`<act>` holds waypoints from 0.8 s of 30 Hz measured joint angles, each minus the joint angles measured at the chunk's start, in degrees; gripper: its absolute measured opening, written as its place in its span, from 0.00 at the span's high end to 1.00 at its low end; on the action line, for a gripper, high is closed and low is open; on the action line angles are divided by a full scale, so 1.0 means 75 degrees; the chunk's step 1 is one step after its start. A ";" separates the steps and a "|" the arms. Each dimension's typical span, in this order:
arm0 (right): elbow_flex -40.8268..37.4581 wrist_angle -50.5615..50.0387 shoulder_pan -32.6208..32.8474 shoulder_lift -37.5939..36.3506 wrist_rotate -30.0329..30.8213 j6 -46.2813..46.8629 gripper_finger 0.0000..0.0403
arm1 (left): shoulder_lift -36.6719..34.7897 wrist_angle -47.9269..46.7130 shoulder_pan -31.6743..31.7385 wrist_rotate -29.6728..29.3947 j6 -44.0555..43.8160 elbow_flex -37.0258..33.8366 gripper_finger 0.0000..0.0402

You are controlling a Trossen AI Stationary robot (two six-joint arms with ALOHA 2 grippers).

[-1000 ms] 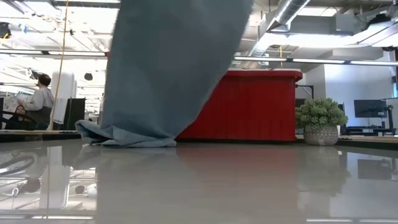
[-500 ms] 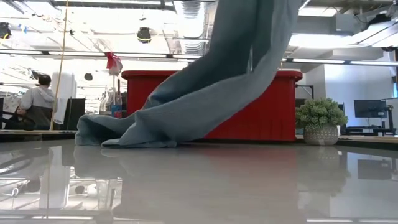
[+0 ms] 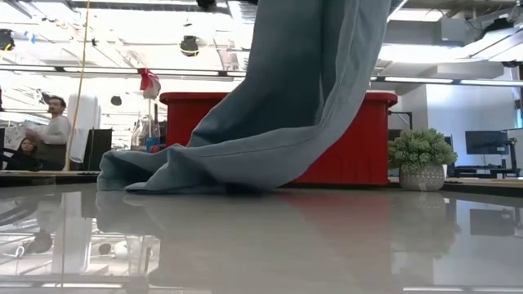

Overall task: Fold laundry
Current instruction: Fold the blue pants from the red laundry bin

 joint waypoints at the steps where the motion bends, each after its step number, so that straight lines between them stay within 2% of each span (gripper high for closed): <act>1: 0.0000 0.0000 0.0000 -0.0025 0.0032 0.0025 0.89 | 0.0106 0.0459 -0.0011 0.0087 -0.0090 -0.0243 0.77; 6: 0.0000 -0.0007 -0.0139 -0.0045 0.0080 0.0252 0.89 | 0.0511 0.3489 -0.0108 0.0105 -0.0901 -0.1612 0.83; 10: 0.0000 -0.0092 -0.0365 -0.0045 0.0077 0.0536 0.89 | 0.1198 0.5340 -0.0043 0.0586 -0.1397 -0.2312 0.88; 16: 0.0000 -0.0521 -0.0837 0.0042 0.0009 0.1345 0.89 | 0.2720 0.7811 0.0194 0.2664 -0.2252 -0.2330 0.95; 19: -0.0001 -0.0973 -0.1105 0.0028 -0.0110 0.2237 0.89 | 0.3334 0.8470 0.0194 0.3458 -0.2663 -0.2003 0.97; 22: 0.0010 -0.2111 -0.1426 -0.0008 -0.0480 0.3465 0.89 | 0.3918 0.8956 0.0187 0.4849 -0.2830 -0.1486 0.99; 24: 0.0012 -0.3242 -0.1707 -0.0003 -0.1030 0.4554 0.89 | 0.4189 0.9159 0.0105 0.5923 -0.2814 -0.1076 1.00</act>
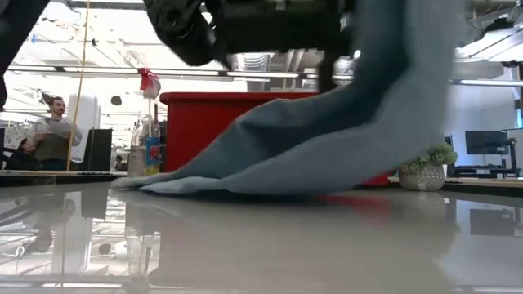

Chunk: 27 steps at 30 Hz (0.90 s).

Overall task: Fold laundry
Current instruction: Fold the blue pants from the red laundry bin

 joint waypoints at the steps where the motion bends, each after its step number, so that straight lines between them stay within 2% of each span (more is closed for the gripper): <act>1: 0.0000 -0.0554 -0.0173 0.0035 -0.0347 0.0577 0.89 | 0.0087 0.0038 -0.0066 0.0448 0.0041 0.0227 1.00; 5: -0.0015 -0.2256 -0.0843 0.0098 -0.1490 0.2371 0.89 | 0.0097 0.0101 -0.0336 0.1878 0.0560 0.0707 1.00; 12: 0.0000 -0.3429 -0.1573 0.0039 -0.3163 0.3720 0.89 | -0.0500 0.0057 -0.0622 0.3155 0.0816 0.0707 1.00; 14: -0.0002 -0.3744 -0.1731 0.0076 -0.3819 0.3950 0.89 | -0.0790 -0.0428 -0.0718 0.3369 0.0874 0.0671 1.00; 16: -0.0003 -0.3852 -0.1811 0.0083 -0.4568 0.4068 0.89 | -0.1115 -0.1484 -0.0822 0.3318 0.1275 0.0666 1.00; 18: -0.0003 -0.3747 -0.1770 0.0051 -0.5174 0.4071 0.89 | -0.1485 -0.2826 -0.0946 0.2894 0.1900 0.0662 1.00; 21: -0.0012 -0.3461 -0.1556 -0.0133 -0.5392 0.4112 0.89 | -0.2141 -0.4432 -0.1018 0.2247 0.2748 0.0649 1.00; 24: -0.0002 -0.3351 -0.1348 -0.0377 -0.5478 0.4618 0.89 | -0.2838 -0.5505 -0.1026 0.1790 0.3325 0.0654 1.00; 27: 0.0003 -0.3665 -0.1205 -0.0486 -0.6169 0.5590 0.89 | -0.3386 -0.6884 -0.1030 0.1363 0.3716 0.0666 1.00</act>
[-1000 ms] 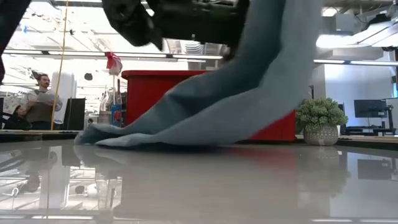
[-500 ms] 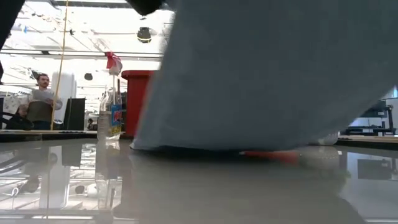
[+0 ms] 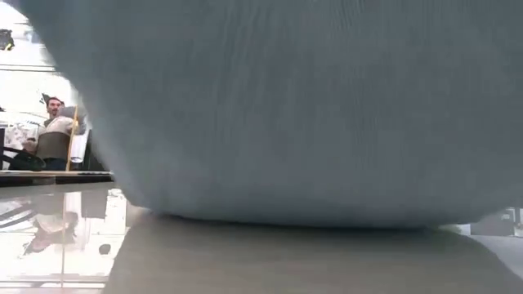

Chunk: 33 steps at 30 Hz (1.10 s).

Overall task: Fold laundry
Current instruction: Fold the blue pants from the red laundry bin

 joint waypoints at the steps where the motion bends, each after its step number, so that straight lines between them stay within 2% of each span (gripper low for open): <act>1: -0.0001 -0.0125 0.0035 -0.0022 -0.0260 0.0287 0.89 | -0.0134 -0.0512 0.0000 -0.0150 0.0073 -0.0001 1.00; 3: -0.0020 -0.0408 0.0142 -0.0022 -0.0462 0.0825 0.89 | -0.0215 -0.1076 0.0003 -0.0279 0.0115 -0.0012 1.00; 6: -0.0020 -0.0780 0.0230 -0.0049 -0.0583 0.1470 0.89 | -0.0155 -0.1218 -0.0051 -0.0188 0.0092 -0.0012 1.00; 9: -0.0039 -0.0970 0.0189 -0.0069 -0.1024 0.2005 0.89 | 0.0287 -0.0514 -0.0163 0.0038 -0.0069 0.0002 1.00; 15: -0.0276 -0.0978 0.0028 0.0065 -0.2421 0.2224 0.89 | 0.0784 0.0630 -0.0315 0.1102 -0.0590 -0.0011 1.00; 18: -0.0483 -0.0977 -0.0298 0.0051 -0.3099 0.2267 0.89 | 0.0799 0.0410 -0.0355 0.1445 -0.0789 -0.0003 1.00; 23: -0.1113 -0.0963 -0.0674 0.0054 -0.3778 0.2408 0.89 | 0.0579 -0.1040 -0.0645 0.1063 -0.0811 -0.0017 1.00; 27: -0.1735 -0.0879 -0.0816 0.0033 -0.3935 0.2230 0.89 | 0.0021 -0.1645 -0.1009 0.0058 -0.0576 -0.0024 1.00; 29: -0.2130 -0.0589 -0.0959 0.0037 -0.4202 0.2204 0.89 | -0.0130 -0.1040 -0.1210 -0.0257 -0.0874 -0.0432 1.00; 33: -0.2758 0.0581 -0.1232 0.0082 -0.4907 0.2148 0.89 | -0.0064 0.1924 -0.1441 0.0251 -0.2638 -0.2261 1.00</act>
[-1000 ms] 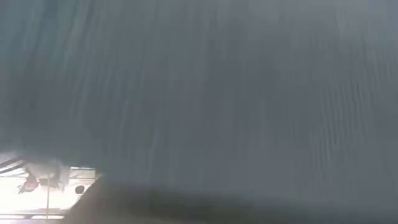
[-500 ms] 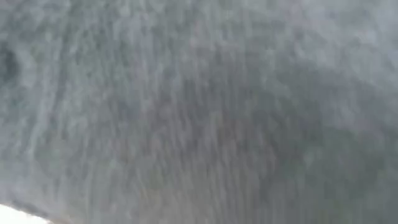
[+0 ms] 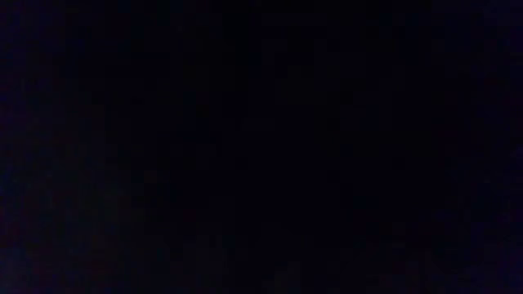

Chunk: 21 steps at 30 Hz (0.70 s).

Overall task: Fold laundry
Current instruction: Fold the blue pants from the red laundry bin

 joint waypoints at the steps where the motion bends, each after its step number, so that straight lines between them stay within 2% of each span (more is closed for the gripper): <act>1: -0.0150 0.0260 -0.0056 0.0018 -0.0178 -0.0015 0.89 | 0.0003 0.0880 -0.0046 -0.0074 -0.0405 -0.0470 1.00; 3: -0.0445 0.0613 -0.0152 0.0102 -0.0553 -0.0119 0.89 | -0.0094 0.2471 -0.0254 -0.0628 -0.0938 -0.1246 1.00; 5: -0.0727 0.0841 -0.0280 0.0261 -0.0874 -0.0252 0.89 | -0.0238 0.3463 -0.0504 -0.1210 -0.1228 -0.1833 1.00; 8: -0.1049 0.1141 -0.0534 0.0612 -0.1161 -0.0348 0.89 | -0.0455 0.3868 -0.0904 -0.1625 -0.1414 -0.2421 1.00; 12: -0.1168 0.1287 -0.0923 0.1297 -0.1178 -0.0361 0.89 | -0.1119 0.3701 -0.1372 -0.2462 -0.1482 -0.2922 1.00; 17: -0.1182 0.1447 -0.1313 0.2310 -0.0996 -0.0353 0.89 | -0.2398 0.2058 -0.1793 -0.4049 -0.1475 -0.3303 1.00; 21: -0.1179 0.1364 -0.1629 0.2809 -0.0872 -0.0436 0.89 | -0.3153 0.0986 -0.1829 -0.4680 -0.1464 -0.3374 1.00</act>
